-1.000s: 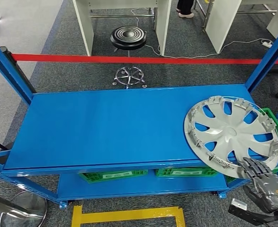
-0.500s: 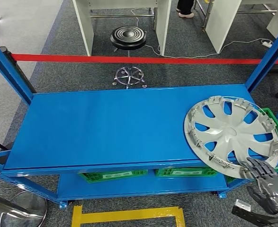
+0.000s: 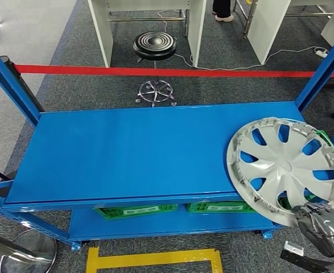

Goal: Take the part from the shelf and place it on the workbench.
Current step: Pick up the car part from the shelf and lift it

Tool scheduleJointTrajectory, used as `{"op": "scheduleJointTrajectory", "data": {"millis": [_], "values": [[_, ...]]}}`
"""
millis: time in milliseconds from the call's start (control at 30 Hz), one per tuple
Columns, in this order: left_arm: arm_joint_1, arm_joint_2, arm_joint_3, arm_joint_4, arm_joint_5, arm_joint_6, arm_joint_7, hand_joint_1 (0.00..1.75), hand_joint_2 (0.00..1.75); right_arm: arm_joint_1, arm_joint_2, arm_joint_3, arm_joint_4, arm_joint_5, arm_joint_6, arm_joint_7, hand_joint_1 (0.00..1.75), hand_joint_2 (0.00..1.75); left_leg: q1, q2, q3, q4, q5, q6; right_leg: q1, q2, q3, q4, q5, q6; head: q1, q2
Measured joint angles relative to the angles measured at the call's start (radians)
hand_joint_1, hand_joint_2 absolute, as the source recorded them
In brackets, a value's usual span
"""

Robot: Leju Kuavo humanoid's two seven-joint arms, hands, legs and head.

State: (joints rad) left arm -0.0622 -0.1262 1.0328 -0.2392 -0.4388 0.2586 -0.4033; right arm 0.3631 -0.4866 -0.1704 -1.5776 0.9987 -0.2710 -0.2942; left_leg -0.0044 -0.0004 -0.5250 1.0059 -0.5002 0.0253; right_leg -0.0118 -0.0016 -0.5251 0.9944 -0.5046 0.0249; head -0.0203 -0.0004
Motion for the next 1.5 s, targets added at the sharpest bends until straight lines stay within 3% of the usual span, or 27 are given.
{"op": "scheduleJointTrajectory", "data": {"millis": [100,167,300,467,1367,1467,1500], "values": [[0.000,0.001,0.000,0.000,0.000,0.000,0.000,0.00,1.75,0.003,0.000,-0.002,-0.001,0.003,0.000,-0.001,1.06,1.75,0.000,0.000,0.000,0.000,0.000,0.000,0.000,0.001,0.000,0.000,0.000,0.000,0.000,0.000],[-0.001,0.001,0.000,0.000,0.000,0.000,-0.001,0.00,1.75,0.005,0.000,-0.003,-0.001,0.006,-0.002,-0.001,0.96,1.75,0.000,0.000,0.000,0.000,0.000,0.000,0.000,0.002,0.000,0.000,0.000,0.000,0.000,0.000],[-0.002,0.001,0.000,0.000,-0.001,0.000,-0.002,0.00,1.75,0.008,0.000,-0.006,-0.001,0.012,-0.008,-0.001,1.38,1.75,0.000,0.001,0.000,0.000,0.000,0.000,0.000,0.002,0.000,0.000,0.000,0.000,0.000,0.000],[-0.002,0.001,0.001,0.000,-0.001,0.000,-0.002,0.00,1.75,0.010,0.000,-0.009,-0.001,0.016,-0.009,-0.001,1.74,1.75,0.000,0.001,0.001,0.000,0.000,0.000,0.000,0.001,0.000,0.000,0.000,0.000,0.000,0.000],[-0.002,0.001,0.001,0.000,-0.007,-0.001,-0.004,0.00,1.75,0.029,0.002,-0.007,-0.001,0.031,-0.012,-0.015,1.75,1.75,0.000,0.000,-0.002,0.000,0.000,0.000,0.000,0.000,-0.001,0.000,0.000,0.000,0.000,0.000],[-0.002,0.001,0.001,0.000,-0.007,-0.001,-0.009,0.00,0.44,0.029,0.002,-0.008,-0.001,0.032,-0.013,-0.015,1.75,1.75,0.000,0.000,-0.002,0.000,0.000,0.000,0.000,0.000,-0.002,0.000,0.000,0.000,0.000,0.000],[-0.002,0.001,0.001,0.000,-0.007,-0.001,-0.015,0.00,0.44,0.031,0.002,-0.008,-0.002,0.033,-0.013,-0.015,1.75,1.75,0.000,0.000,-0.002,0.000,0.000,0.000,0.000,0.000,-0.002,0.000,0.000,0.000,0.000,0.000]]}}
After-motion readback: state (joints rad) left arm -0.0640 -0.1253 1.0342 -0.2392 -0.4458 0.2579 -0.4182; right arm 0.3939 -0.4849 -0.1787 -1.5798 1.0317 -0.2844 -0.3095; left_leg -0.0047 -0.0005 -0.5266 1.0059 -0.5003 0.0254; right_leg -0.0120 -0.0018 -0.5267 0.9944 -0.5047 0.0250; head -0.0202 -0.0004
